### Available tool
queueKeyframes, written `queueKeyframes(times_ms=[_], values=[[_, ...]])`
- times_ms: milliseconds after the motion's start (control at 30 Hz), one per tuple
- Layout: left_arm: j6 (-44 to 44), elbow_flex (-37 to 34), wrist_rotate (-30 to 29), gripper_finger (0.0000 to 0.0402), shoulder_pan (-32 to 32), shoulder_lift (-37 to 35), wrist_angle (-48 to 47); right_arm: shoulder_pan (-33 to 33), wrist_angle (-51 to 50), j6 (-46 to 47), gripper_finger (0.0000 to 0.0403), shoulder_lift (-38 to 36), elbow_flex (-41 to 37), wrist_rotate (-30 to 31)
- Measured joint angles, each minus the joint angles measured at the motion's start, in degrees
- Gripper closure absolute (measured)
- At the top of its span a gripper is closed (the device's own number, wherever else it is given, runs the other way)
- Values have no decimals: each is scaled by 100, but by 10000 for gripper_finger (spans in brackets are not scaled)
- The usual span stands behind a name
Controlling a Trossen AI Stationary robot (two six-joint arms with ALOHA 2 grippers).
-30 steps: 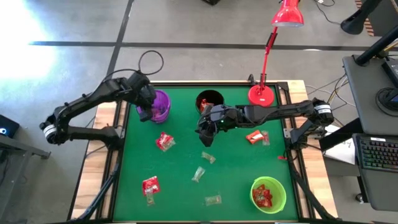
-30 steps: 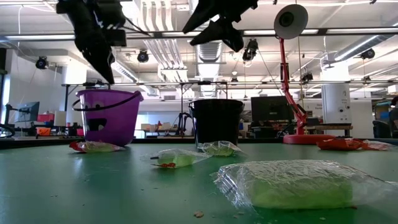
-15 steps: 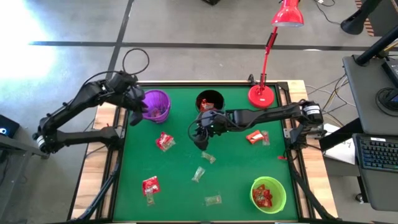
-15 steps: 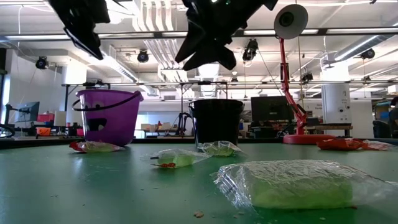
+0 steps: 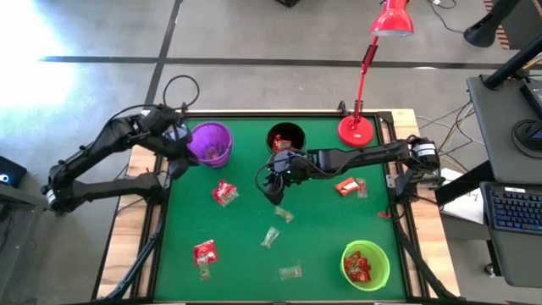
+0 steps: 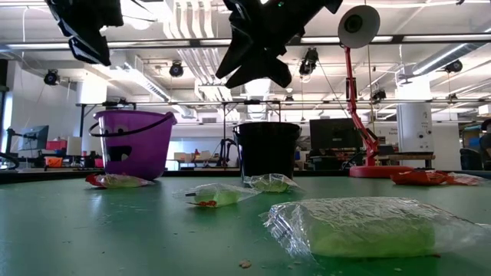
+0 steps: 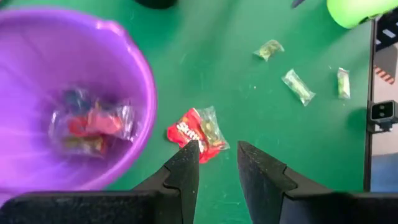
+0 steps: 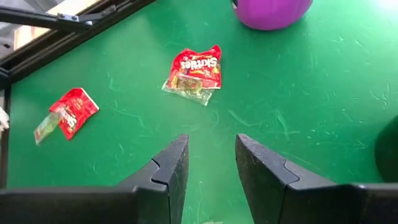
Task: Sort candy
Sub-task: Put the green gummy into the violet bucket
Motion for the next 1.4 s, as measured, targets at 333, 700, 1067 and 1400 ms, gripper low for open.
queueKeyframes(times_ms=[333,700,1067,1400], values=[[-1046,-1539,-7,310,-405,-666,1036,0,-53,133,285,-70,68,2],[-2040,-2037,-807,310,-1709,-530,1862,-2,-68,-123,283,-76,87,2],[-3022,-2330,-905,310,-4048,-431,2353,-38,-879,-236,289,-79,87,1],[-3651,-2279,-1043,310,-5791,220,2459,-159,-1003,-213,289,-81,87,4]])
